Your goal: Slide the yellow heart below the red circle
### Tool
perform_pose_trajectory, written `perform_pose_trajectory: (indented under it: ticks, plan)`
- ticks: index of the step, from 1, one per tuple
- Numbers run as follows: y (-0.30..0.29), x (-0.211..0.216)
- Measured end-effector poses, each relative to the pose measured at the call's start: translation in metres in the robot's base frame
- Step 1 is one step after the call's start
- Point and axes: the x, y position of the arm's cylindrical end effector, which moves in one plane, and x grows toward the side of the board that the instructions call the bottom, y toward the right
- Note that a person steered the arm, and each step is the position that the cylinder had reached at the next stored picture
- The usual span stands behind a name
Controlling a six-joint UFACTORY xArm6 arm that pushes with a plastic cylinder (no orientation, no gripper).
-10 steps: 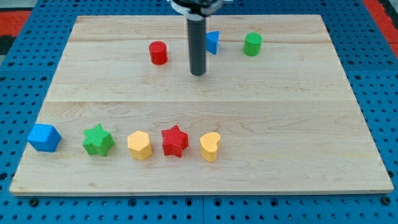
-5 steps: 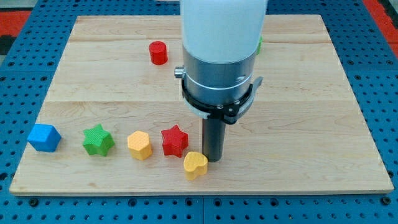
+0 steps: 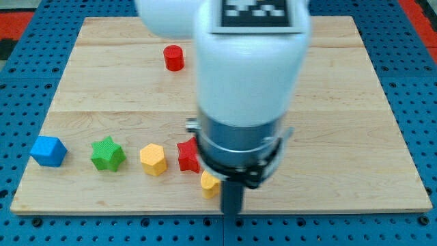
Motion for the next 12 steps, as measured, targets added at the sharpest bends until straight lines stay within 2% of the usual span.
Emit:
perform_pose_trajectory:
  ticks: [1,7,8,9,12]
  plan:
    - [-0.025,-0.008]
    - [0.012,-0.137]
    - [0.05,-0.139]
    - [0.058,-0.148]
    - [-0.048,-0.17]
